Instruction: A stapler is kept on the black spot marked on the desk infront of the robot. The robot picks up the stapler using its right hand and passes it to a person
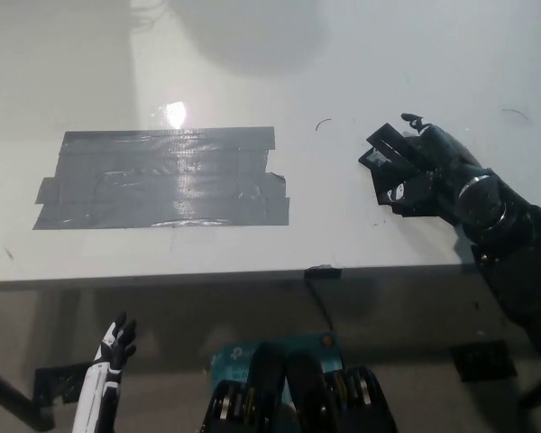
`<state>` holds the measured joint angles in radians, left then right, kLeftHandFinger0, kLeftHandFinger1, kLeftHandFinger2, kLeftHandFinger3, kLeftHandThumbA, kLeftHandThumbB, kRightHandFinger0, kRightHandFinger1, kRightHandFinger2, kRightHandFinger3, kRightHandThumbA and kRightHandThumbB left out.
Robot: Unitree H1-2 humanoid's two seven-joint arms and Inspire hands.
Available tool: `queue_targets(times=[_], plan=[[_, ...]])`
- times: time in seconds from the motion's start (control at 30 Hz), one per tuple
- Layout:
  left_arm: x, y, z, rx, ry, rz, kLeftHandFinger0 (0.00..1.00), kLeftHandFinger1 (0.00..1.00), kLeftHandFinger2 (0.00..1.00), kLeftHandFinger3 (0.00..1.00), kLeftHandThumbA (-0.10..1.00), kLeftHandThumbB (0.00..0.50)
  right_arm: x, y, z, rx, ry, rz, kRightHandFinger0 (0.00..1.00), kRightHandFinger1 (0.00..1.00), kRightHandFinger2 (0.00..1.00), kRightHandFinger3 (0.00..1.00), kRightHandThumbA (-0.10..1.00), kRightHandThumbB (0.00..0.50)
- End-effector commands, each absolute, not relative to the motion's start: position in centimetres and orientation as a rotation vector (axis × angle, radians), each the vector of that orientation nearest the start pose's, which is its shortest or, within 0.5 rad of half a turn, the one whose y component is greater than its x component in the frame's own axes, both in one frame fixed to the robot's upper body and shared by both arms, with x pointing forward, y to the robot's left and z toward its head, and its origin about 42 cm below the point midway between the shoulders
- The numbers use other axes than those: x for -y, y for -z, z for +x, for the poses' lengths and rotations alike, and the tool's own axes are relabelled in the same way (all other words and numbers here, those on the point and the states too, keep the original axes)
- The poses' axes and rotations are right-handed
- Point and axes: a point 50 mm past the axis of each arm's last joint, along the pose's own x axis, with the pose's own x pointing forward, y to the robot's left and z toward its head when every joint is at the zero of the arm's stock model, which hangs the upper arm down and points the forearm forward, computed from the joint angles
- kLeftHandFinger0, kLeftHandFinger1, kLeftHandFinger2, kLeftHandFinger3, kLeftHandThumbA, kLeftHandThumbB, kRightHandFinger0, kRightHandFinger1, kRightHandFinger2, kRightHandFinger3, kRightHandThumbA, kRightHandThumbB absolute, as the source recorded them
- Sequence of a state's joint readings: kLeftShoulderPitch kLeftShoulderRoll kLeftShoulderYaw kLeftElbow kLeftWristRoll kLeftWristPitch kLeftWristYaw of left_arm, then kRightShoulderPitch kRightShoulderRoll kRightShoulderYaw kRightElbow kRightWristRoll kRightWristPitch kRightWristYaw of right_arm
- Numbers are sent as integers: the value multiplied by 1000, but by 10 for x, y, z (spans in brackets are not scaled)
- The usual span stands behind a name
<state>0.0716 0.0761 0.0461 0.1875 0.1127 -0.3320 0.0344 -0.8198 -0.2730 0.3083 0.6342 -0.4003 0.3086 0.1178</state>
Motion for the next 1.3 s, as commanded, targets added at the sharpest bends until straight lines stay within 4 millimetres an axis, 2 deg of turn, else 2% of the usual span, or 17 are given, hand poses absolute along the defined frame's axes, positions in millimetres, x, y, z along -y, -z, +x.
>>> queue_targets(times=[0.0, 0.53, 0.6, 0.67, 0.7, 0.73, 0.77, 0.8, 0.83, 0.87, 0.93, 0.97, 1.0, 1.1, 1.2, 1.23, 1.27], plan=[[-255, -57, 252, 123, -60, 201, 1000, 1000, 1000, 1000, 1000, 433, 205, -265, 532, -17, -156, -935, 1000, 1000, 1000, 1000, 1000, 296], [-257, -60, 253, 126, -56, 192, 1000, 1000, 1000, 1000, 1000, 427, 204, -262, 535, -62, -177, -896, 1000, 1000, 1000, 1000, 1000, 316], [-257, -60, 253, 129, -58, 205, 1000, 1000, 1000, 1000, 1000, 431, 206, -260, 538, -107, -211, -865, 1000, 1000, 1000, 1000, 1000, 285], [-258, -59, 253, 129, -61, 204, 1000, 1000, 1000, 1000, 1000, 433, 208, -259, 542, -144, -233, -896, 1000, 1000, 1000, 1000, 1000, 188], [-258, -59, 253, 129, -61, 203, 1000, 1000, 1000, 1000, 1000, 432, 209, -258, 543, -170, -245, -928, 882, 841, 871, 833, 1000, 95], [-257, -59, 253, 129, -62, 201, 1000, 1000, 1000, 1000, 1000, 433, 211, -258, 545, -206, -267, -974, 477, 447, 469, 458, 1000, 12], [-258, -59, 253, 129, -62, 201, 1000, 1000, 1000, 1000, 1000, 433, 212, -257, 545, -225, -283, -994, 356, 332, 348, 348, 1000, 2], [-257, -60, 255, 131, -60, 198, 1000, 1000, 1000, 1000, 1000, 437, 214, -256, 546, -254, -269, -985, 52, 42, 76, 153, 999, 0], [-257, -60, 256, 132, -59, 196, 1000, 1000, 1000, 1000, 1000, 439, 214, -255, 547, -273, -260, -986, 10, 8, 16, 78, 973, 8], [-257, -60, 256, 131, -60, 197, 1000, 1000, 1000, 1000, 1000, 449, 214, -254, 549, -298, -255, -995, 0, 12, 81, 149, 962, 0], [-257, -61, 256, 131, -61, 198, 1000, 1000, 1000, 1000, 1000, 450, 213, -253, 549, -303, -258, -1002, 0, 52, 134, 135, 972, 0], [-257, -61, 256, 129, -61, 198, 1000, 1000, 1000, 1000, 1000, 446, 213, -252, 549, -301, -254, -1004, 0, 137, 281, 149, 1000, 0], [-257, -61, 255, 126, -60, 197, 1000, 1000, 1000, 1000, 1000, 446, 212, -252, 550, -301, -249, -1004, 0, 155, 342, 164, 1000, 0], [-257, -59, 256, 130, -60, 198, 1000, 1000, 1000, 1000, 1000, 429, 213, -250, 549, -282, -244, -999, 52, 347, 600, 329, 1000, 0], [-257, -59, 256, 129, -58, 189, 1000, 1000, 1000, 1000, 1000, 423, 215, -249, 548, -272, -237, -994, 213, 448, 679, 492, 1000, 0], [-257, -59, 256, 129, -58, 187, 1000, 1000, 1000, 1000, 1000, 428, 215, -249, 547, -270, -227, -985, 218, 452, 692, 572, 1000, 0], [-257, -60, 258, 130, -57, 186, 1000, 1000, 1000, 1000, 1000, 430, 215, -250, 547, -259, -213, -962, 191, 426, 651, 575, 1000, 0]])
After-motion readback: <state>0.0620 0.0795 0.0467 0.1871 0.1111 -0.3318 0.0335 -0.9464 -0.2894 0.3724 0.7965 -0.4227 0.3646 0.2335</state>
